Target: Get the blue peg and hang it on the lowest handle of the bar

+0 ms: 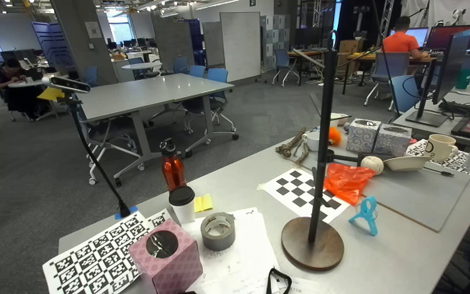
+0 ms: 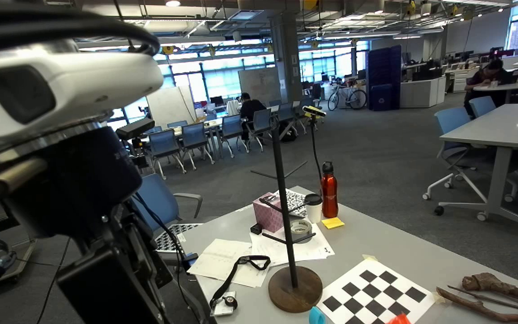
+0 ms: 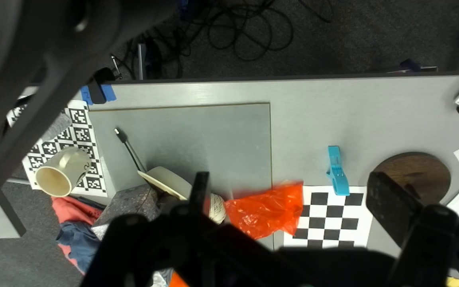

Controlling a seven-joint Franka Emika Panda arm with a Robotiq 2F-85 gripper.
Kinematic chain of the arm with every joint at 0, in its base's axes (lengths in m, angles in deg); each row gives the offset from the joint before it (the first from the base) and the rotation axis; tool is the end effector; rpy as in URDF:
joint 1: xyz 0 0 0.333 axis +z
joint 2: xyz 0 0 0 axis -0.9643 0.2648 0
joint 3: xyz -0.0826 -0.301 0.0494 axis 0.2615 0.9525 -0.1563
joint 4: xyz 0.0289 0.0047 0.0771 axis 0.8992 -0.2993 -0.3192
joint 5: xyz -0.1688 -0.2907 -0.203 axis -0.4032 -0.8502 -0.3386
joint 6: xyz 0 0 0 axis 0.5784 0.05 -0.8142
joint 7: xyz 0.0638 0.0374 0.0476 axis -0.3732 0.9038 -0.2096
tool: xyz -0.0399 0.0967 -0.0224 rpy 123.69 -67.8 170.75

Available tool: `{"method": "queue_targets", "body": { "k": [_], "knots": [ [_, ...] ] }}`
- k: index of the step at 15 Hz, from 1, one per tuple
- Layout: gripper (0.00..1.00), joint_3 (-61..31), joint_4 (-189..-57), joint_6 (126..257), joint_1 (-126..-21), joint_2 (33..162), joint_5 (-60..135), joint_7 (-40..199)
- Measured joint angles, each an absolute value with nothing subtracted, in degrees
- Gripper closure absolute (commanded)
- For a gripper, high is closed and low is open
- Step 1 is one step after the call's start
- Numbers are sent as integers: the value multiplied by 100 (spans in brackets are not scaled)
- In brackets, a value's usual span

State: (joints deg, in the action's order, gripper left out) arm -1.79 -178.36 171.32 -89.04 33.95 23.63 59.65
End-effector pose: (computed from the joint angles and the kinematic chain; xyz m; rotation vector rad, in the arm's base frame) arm 0.2728 -0.2001 0.5207 2.9906 -0.1800 0.2802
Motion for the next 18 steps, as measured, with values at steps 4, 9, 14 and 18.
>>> {"method": "queue_targets", "body": {
  "k": [4,9,14,18],
  "knots": [
    [0,-178,-17842,17130,-8903,3395,2364,5971],
    [0,-178,-17848,17130,-8903,3395,2364,5971],
    [0,-178,-17850,17135,-8903,3395,2362,5971],
    [0,-169,-17861,17161,-8903,3395,2465,5990]
  ]
}}
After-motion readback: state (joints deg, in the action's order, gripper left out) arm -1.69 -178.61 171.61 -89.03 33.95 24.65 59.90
